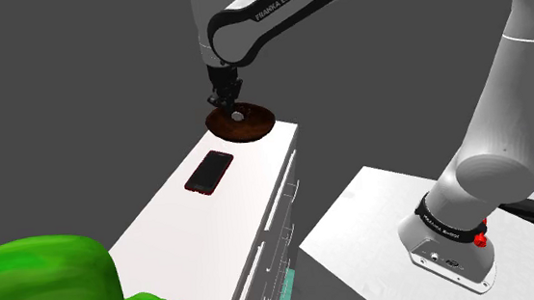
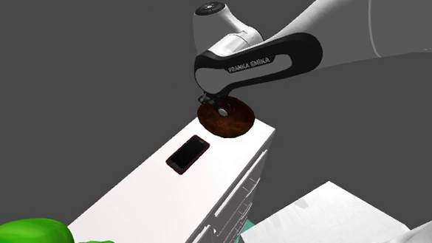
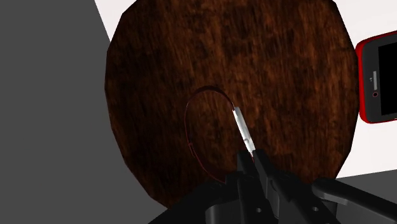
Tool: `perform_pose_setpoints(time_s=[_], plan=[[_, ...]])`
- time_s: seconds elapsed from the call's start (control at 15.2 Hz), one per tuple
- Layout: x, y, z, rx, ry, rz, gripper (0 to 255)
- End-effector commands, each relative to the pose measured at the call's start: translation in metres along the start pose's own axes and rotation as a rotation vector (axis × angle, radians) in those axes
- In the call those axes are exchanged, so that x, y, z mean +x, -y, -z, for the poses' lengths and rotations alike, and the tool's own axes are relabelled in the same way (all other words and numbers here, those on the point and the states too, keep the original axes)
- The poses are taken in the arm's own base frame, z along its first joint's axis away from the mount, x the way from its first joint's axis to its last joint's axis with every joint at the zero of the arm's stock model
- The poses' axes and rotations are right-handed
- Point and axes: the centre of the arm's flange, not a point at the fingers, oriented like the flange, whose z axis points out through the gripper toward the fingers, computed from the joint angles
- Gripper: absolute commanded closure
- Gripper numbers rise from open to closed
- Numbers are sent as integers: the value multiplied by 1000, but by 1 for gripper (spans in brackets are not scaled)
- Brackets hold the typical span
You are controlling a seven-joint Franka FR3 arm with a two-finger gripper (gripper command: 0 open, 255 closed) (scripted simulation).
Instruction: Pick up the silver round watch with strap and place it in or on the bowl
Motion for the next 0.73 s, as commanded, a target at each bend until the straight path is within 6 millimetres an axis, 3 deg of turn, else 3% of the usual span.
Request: perform_pose_setpoints(time_s=[0.0, 0.33, 0.59, 0.66], plan=[[0, 0, 0, 0, 0, 0, 0], [0, 0, 0, 0, 0, 0, 0], [0, 0, 50, 0, 0, 0, 0], [0, 0, 50, 0, 0, 0, 0]])
